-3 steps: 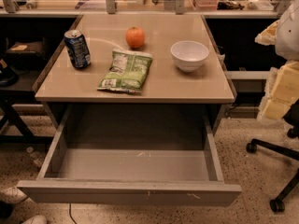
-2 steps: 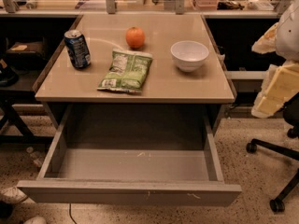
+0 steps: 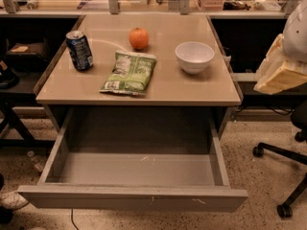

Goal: Close top drawer

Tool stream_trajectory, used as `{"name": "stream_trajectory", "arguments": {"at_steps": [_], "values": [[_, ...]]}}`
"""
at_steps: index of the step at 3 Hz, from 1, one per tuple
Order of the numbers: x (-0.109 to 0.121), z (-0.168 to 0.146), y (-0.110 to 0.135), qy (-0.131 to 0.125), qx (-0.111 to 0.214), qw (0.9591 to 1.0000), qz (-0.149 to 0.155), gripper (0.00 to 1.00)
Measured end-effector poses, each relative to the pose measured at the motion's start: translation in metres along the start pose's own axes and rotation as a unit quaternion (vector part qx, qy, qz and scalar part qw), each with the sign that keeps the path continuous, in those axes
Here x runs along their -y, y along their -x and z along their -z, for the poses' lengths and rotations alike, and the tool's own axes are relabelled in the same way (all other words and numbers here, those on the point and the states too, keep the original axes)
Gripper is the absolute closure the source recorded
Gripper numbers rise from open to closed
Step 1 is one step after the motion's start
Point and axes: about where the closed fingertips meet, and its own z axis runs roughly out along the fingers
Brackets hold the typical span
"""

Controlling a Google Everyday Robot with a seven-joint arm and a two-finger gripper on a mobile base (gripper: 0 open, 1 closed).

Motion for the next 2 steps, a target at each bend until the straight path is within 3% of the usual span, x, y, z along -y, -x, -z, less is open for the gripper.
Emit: {"name": "stream_trajectory", "arguments": {"at_steps": [1,2], "values": [[0.000,0.002,0.000,-0.002,-0.001,1.0000,0.000,0.88],[-0.030,0.004,-0.015,0.000,-0.032,0.9995,-0.001,1.00]]}}
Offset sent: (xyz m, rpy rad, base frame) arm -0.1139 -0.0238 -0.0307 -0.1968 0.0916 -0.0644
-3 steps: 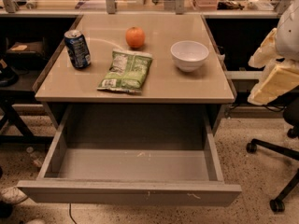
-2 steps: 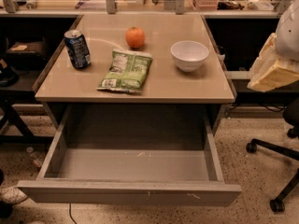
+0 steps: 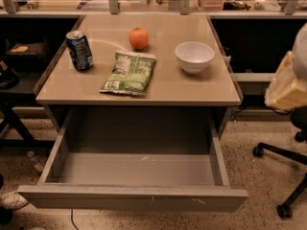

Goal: Close top drawer

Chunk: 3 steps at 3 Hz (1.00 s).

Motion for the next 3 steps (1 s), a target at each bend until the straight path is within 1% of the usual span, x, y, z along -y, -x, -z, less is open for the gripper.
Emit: {"name": "stream_trajectory", "arguments": {"at_steps": [1,2,3], "values": [[-0.068,-0.009,-0.027,0.031,-0.037,0.9988,-0.012,1.00],[-0.135,-0.038,-0.050,0.090,-0.051,0.9941,-0.032,1.00],[-0.151,-0.052,-0.058,0.110,-0.059,0.9914,-0.036,1.00]]}}
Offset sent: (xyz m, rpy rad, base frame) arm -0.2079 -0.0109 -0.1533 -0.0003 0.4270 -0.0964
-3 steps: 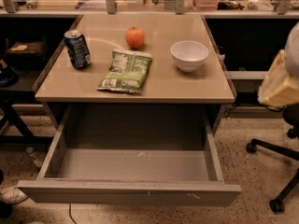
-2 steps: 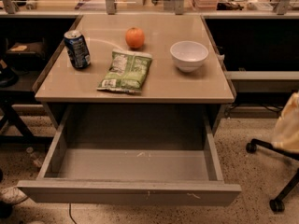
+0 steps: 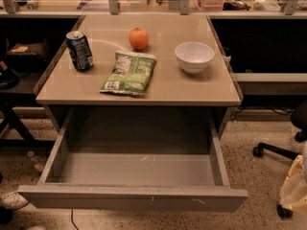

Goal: Close top drawer

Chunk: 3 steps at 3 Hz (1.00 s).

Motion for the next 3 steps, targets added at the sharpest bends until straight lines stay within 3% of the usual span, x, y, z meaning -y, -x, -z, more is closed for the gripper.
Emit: {"name": "stream_trajectory", "arguments": {"at_steps": [1,2,3], "values": [[-0.001,0.000,0.001,-0.001,0.001,1.0000,0.002,1.00],[-0.018,-0.036,0.006,0.035,0.005,0.9994,0.000,1.00],[-0.037,-0.098,0.017,0.087,0.012,0.9962,0.001,1.00]]}}
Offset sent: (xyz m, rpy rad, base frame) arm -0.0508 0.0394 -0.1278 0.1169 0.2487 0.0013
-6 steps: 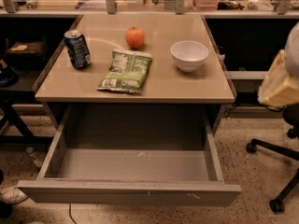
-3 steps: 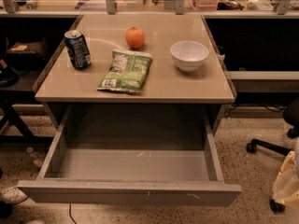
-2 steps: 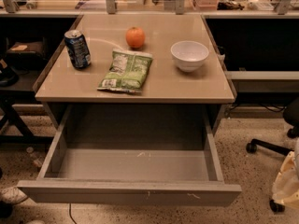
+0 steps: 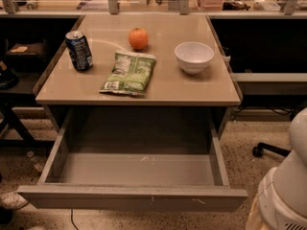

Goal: Close top drawer

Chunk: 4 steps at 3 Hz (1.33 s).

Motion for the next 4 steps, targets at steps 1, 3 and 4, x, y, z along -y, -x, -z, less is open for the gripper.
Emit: {"name": "stream_trajectory", "arguments": {"at_steps": [1,3,4], "values": [[-0.004,-0.047,0.013,0.039,0.013,0.9991,0.008,1.00],[-0.003,-0.063,0.020,0.042,0.030,0.9986,0.013,1.00],[0.001,-0.077,0.037,0.042,0.053,0.9973,0.028,1.00]]}}
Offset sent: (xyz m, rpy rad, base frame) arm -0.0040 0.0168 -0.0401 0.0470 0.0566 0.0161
